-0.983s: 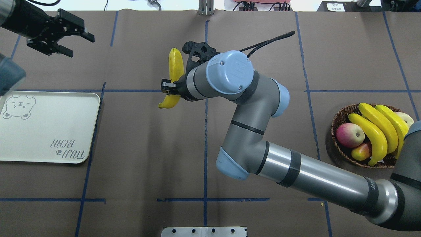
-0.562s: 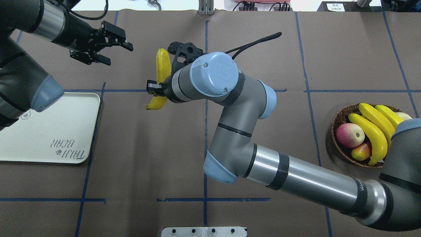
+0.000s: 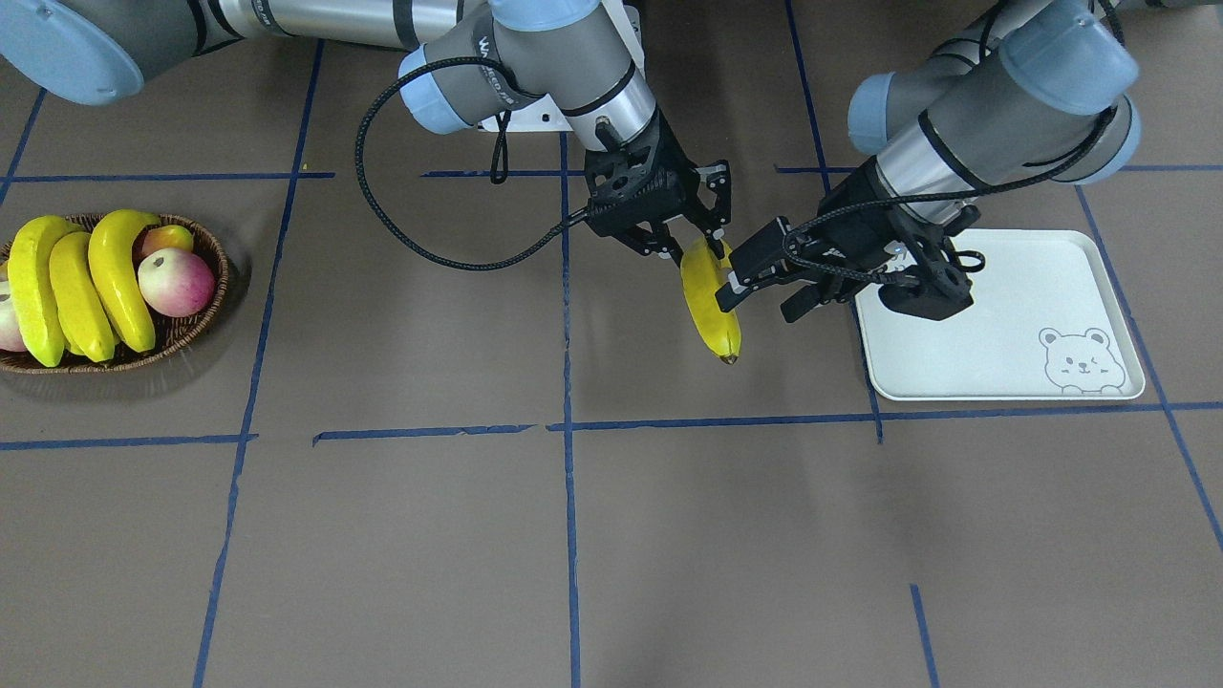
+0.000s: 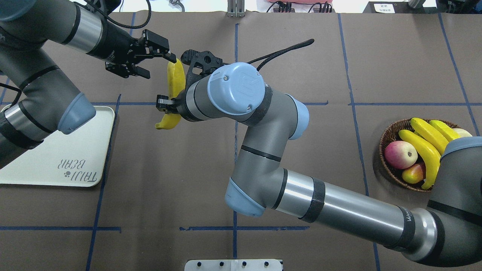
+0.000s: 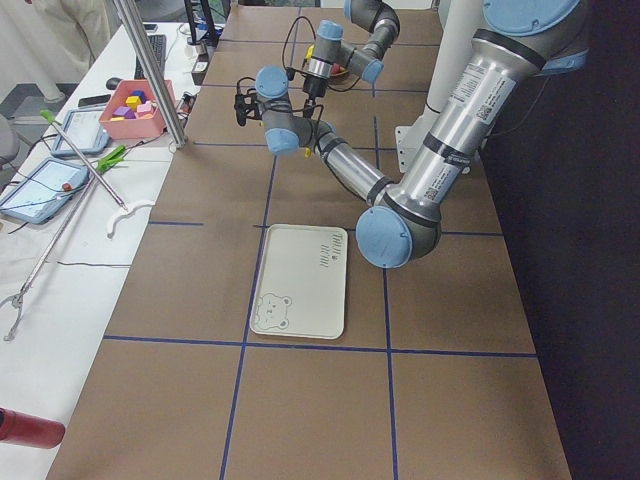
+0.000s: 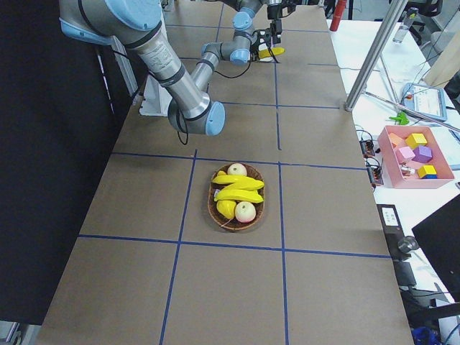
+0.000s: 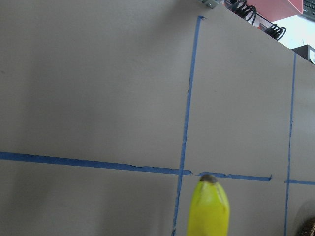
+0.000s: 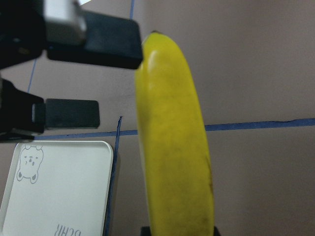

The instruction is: Transfer all bananas from basket to plate

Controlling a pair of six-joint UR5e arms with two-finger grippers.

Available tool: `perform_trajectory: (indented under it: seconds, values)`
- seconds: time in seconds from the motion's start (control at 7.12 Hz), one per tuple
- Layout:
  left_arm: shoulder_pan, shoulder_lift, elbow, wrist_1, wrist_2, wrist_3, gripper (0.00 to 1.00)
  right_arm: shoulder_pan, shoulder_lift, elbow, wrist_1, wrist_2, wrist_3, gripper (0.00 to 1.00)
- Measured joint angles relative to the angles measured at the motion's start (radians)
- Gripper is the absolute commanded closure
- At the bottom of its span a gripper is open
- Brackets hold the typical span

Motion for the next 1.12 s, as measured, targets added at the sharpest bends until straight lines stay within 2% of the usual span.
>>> perform_trajectory:
  seconds: [0.28, 0.42, 0.7, 0.84, 0.98, 1.12]
  values:
    - [0.041, -0.012, 0.001, 0.000, 0.035, -0.009, 0.17, -0.002, 0.000, 0.003, 0.027, 0.000, 0.000, 0.99]
    - [0.053, -0.014, 0.002, 0.000, 0.041, -0.009, 0.40, -0.002, 0.000, 0.003, 0.037, 0.000, 0.000, 0.99]
    - [0.065, -0.015, 0.000, 0.000, 0.043, -0.011, 1.00, -0.003, 0.000, 0.004, 0.042, 0.000, 0.000, 0.98]
    - [0.066, -0.013, -0.004, 0.000, 0.044, -0.013, 1.00, -0.003, -0.001, 0.005, 0.043, 0.000, 0.000, 0.96]
    - [0.066, -0.010, -0.007, 0.000, 0.044, -0.014, 1.00, -0.003, -0.001, 0.006, 0.043, 0.000, 0.000, 0.75]
    - [0.066, -0.007, -0.008, 0.000, 0.045, -0.013, 1.00, -0.003, -0.001, 0.007, 0.048, 0.001, 0.000, 0.16]
